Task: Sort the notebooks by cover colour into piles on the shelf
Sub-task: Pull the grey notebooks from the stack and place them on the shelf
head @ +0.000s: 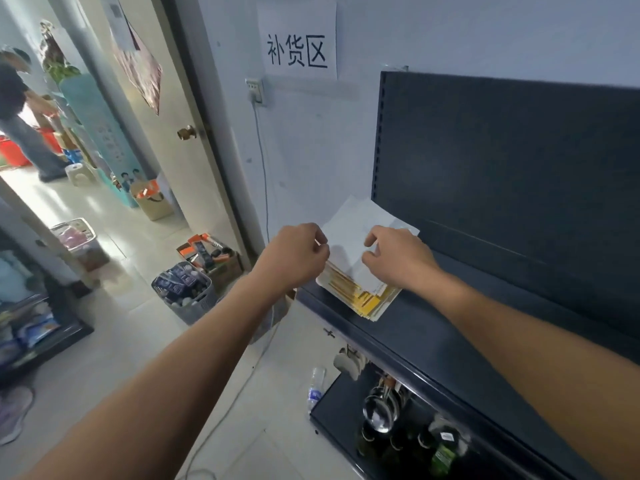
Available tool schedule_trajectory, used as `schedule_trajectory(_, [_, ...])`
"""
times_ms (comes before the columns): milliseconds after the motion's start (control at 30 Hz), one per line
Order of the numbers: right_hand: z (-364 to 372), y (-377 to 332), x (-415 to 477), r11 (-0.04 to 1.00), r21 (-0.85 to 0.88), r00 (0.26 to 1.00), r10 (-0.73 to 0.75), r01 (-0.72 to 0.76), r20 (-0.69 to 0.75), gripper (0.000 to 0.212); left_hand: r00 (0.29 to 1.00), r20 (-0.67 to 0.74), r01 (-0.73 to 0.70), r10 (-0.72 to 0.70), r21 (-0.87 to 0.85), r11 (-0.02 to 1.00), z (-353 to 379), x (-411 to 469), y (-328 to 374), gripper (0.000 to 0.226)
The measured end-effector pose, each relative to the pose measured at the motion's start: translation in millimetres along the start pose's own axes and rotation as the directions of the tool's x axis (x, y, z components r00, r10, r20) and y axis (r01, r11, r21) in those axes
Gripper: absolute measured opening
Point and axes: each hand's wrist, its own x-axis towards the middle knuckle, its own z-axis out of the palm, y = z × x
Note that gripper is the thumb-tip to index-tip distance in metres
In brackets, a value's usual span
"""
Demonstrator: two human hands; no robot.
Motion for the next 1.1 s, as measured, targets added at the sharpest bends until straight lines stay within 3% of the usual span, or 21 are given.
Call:
schedule_trajectory(333, [6.4,28.5,34.9,0.974,-0.067,0.975,0.214,-0.217,-0.051,0.021,0.983,0.131,-0.131,0.126,0.031,0.991,24.9,85.8,-9.5,0.027])
schedule_trajectory(633, [0.4,33.9,46.8,0.9,-0.012,0.899,0.434,-0.435,-0.06,0.021,0.913,0.234,-0.335,0.333,-0.033,0.942,44.5,166.1,-3.5,0.021])
schedule_trajectory(767, [5.1,21.7,48.9,0.832,-0.005,0.83,0.554,-0.555,-0.058,0.022,0.875,0.285,-0.391,0.392,-0.062,0.918,44.9,190.1,-8.9,0.02])
schedule_trajectory(900, [19.5,10.3,52.6,0.733,0.066,0.724,0.679,-0.677,-0.121,0.021,0.871,0.232,-0.429,0.432,-0.067,0.901,48.6,204.1,-22.0,0.018])
schedule_trajectory(1100, [38.2,-0.6,54.5,0.553,0.306,0.593,0.803,-0.775,0.052,0.026,0.879,0.271,-0.407,0.392,-0.003,0.914,52.2,202.1,-34.6,0.039])
